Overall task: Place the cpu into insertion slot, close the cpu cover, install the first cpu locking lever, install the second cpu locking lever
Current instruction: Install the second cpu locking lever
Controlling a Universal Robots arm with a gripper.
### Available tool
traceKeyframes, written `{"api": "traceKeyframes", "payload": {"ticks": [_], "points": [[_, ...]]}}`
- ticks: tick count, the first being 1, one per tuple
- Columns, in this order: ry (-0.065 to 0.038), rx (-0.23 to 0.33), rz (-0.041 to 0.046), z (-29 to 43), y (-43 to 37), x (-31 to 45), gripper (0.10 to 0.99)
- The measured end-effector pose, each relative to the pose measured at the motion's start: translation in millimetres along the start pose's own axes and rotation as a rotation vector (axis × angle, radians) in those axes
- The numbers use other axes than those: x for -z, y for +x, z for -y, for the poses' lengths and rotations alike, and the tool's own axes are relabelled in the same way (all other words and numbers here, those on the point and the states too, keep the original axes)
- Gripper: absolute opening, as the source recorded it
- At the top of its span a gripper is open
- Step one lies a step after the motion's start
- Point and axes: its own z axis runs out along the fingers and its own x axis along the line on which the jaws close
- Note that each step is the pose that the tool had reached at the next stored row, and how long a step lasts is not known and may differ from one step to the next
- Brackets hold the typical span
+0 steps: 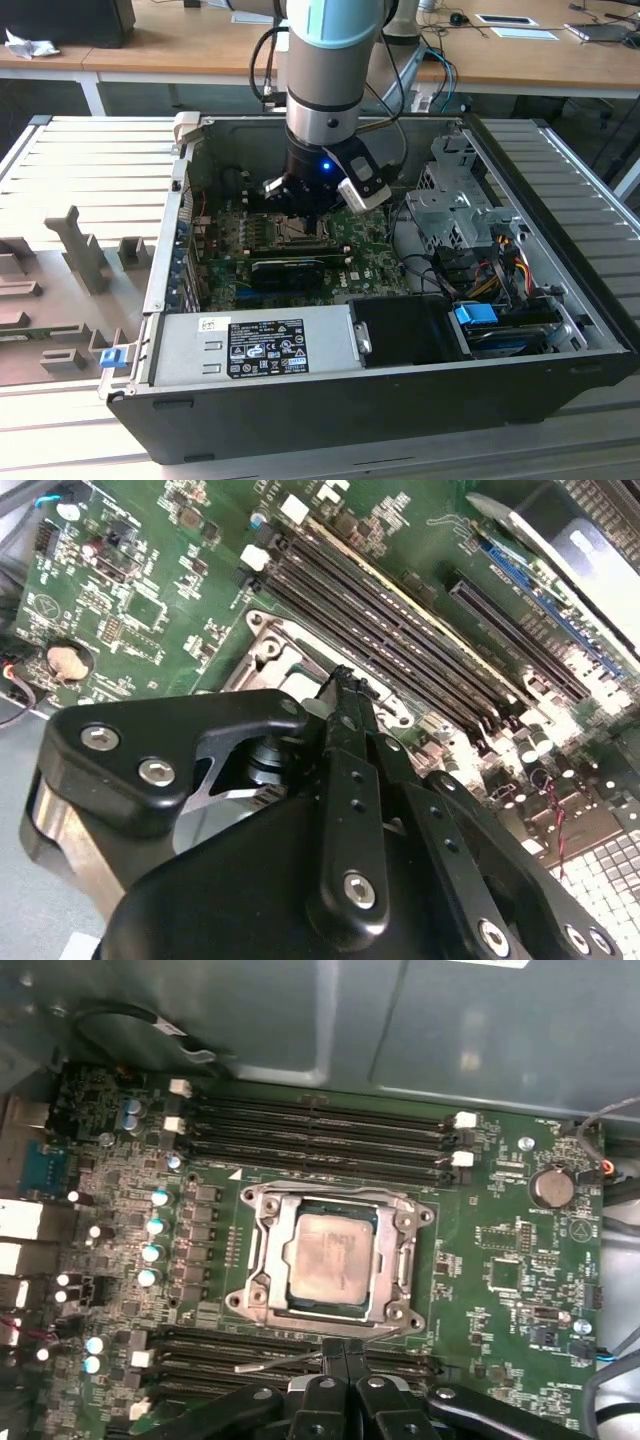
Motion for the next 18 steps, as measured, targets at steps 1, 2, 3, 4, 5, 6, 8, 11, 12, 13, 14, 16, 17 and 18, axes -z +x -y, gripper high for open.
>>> {"api": "traceKeyframes", "payload": {"ticks": [1,2,3,4,5,6,8,11,12,13,14,16,17,18], "points": [[0.000,0.000,0.0000,-0.2,2.0,0.0,0.106],[0.000,0.000,-0.0001,-0.3,3.0,0.0,0.106],[0.000,0.000,0.0000,-0.5,4.1,0.0,0.106],[0.000,0.000,0.0000,-0.7,6.3,-0.1,0.106],[0.000,0.000,0.0000,-0.9,8.1,-0.1,0.106],[0.000,0.000,0.0000,-1.0,8.6,-0.1,0.106],[0.000,0.000,-0.0001,-1.0,9.1,-0.1,0.106],[-0.008,0.000,0.0009,-0.6,9.3,-0.2,0.106],[-0.013,0.000,0.0014,-0.3,9.4,-0.3,0.106],[-0.023,0.000,0.0026,0.2,9.4,-0.4,0.106],[-0.037,0.000,0.0043,1.1,9.7,-0.7,0.106],[-0.041,0.000,0.0048,2.8,10.2,-1.3,0.106],[-0.043,0.000,0.0052,3.5,11.0,-1.6,0.106],[-0.046,0.000,0.0054,4.2,12.2,-1.8,0.106]]}}
